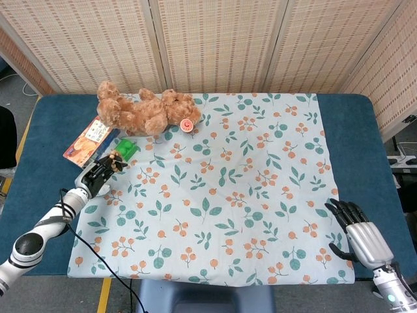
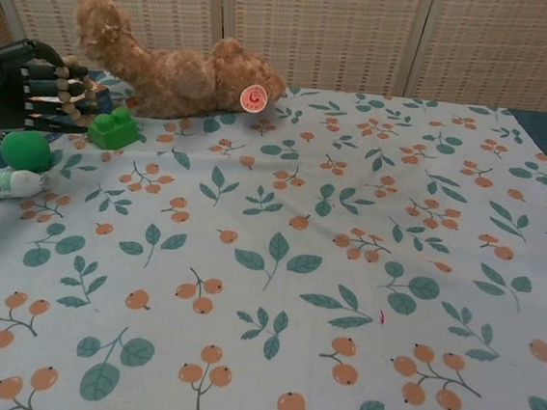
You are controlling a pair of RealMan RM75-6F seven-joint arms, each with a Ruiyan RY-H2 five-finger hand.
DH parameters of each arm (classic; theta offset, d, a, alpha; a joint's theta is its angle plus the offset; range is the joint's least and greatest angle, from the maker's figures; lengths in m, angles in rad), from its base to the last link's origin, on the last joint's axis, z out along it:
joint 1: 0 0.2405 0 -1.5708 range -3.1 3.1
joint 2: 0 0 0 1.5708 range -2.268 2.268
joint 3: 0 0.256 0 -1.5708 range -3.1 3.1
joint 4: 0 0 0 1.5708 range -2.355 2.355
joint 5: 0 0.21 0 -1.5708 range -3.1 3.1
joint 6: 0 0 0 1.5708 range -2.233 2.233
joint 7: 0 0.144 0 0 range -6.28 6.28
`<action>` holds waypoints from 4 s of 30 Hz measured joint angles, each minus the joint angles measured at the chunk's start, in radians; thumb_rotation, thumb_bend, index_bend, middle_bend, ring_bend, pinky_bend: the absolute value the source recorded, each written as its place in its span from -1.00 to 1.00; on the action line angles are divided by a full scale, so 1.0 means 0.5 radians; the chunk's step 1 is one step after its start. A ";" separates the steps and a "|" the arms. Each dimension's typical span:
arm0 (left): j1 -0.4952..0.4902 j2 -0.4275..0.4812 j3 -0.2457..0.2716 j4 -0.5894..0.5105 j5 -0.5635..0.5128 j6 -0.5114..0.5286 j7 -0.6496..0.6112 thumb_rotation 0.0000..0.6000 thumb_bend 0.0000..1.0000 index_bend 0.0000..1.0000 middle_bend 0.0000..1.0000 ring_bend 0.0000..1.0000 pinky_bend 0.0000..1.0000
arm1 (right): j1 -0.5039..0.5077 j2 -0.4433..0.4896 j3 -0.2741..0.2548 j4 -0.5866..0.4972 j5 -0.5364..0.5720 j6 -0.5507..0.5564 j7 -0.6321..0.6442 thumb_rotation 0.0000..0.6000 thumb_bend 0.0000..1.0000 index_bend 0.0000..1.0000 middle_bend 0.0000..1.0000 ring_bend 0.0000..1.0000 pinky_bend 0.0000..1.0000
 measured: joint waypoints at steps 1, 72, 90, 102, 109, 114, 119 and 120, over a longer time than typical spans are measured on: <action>-0.003 0.001 0.004 0.000 0.003 0.004 -0.006 0.38 0.26 -0.03 0.21 -0.45 -0.91 | 0.000 0.000 0.000 0.000 0.000 0.001 0.000 1.00 -0.59 -1.00 -1.00 -1.00 -1.00; 0.056 -0.037 -0.078 -0.020 0.098 -0.167 0.047 0.23 0.19 0.15 0.17 -0.49 -0.92 | -0.001 0.007 -0.002 -0.003 -0.003 0.006 0.008 1.00 -0.59 -1.00 -1.00 -1.00 -1.00; 0.026 -0.001 -0.036 -0.035 0.075 -0.160 0.018 1.00 0.89 0.13 0.14 -0.49 -0.91 | -0.004 0.013 -0.006 -0.006 -0.013 0.014 0.014 1.00 -0.60 -1.00 -1.00 -1.00 -1.00; 0.026 0.005 -0.019 -0.048 0.004 -0.176 -0.058 1.00 1.00 0.12 0.14 -0.49 -0.91 | -0.008 0.014 -0.007 -0.006 -0.016 0.022 0.015 1.00 -0.60 -1.00 -1.00 -1.00 -1.00; 0.027 0.007 -0.029 -0.053 0.008 -0.212 -0.043 1.00 1.00 0.06 0.09 -0.49 -0.91 | -0.012 0.016 -0.007 -0.005 -0.016 0.029 0.019 1.00 -0.59 -1.00 -1.00 -1.00 -1.00; 0.033 -0.004 -0.044 -0.074 0.092 -0.220 0.057 1.00 1.00 -0.06 -0.05 -0.58 -0.91 | -0.015 0.019 -0.007 -0.006 -0.019 0.035 0.025 1.00 -0.60 -1.00 -1.00 -1.00 -1.00; 0.036 -0.016 -0.071 -0.080 0.137 -0.285 0.134 1.00 1.00 -0.23 -0.18 -0.67 -0.91 | -0.014 0.020 -0.007 -0.003 -0.019 0.033 0.029 1.00 -0.60 -1.00 -1.00 -1.00 -1.00; 0.038 -0.021 -0.082 -0.080 0.142 -0.299 0.150 1.00 1.00 -0.28 -0.22 -0.69 -0.91 | -0.013 0.020 -0.007 -0.003 -0.018 0.031 0.030 1.00 -0.59 -1.00 -1.00 -1.00 -1.00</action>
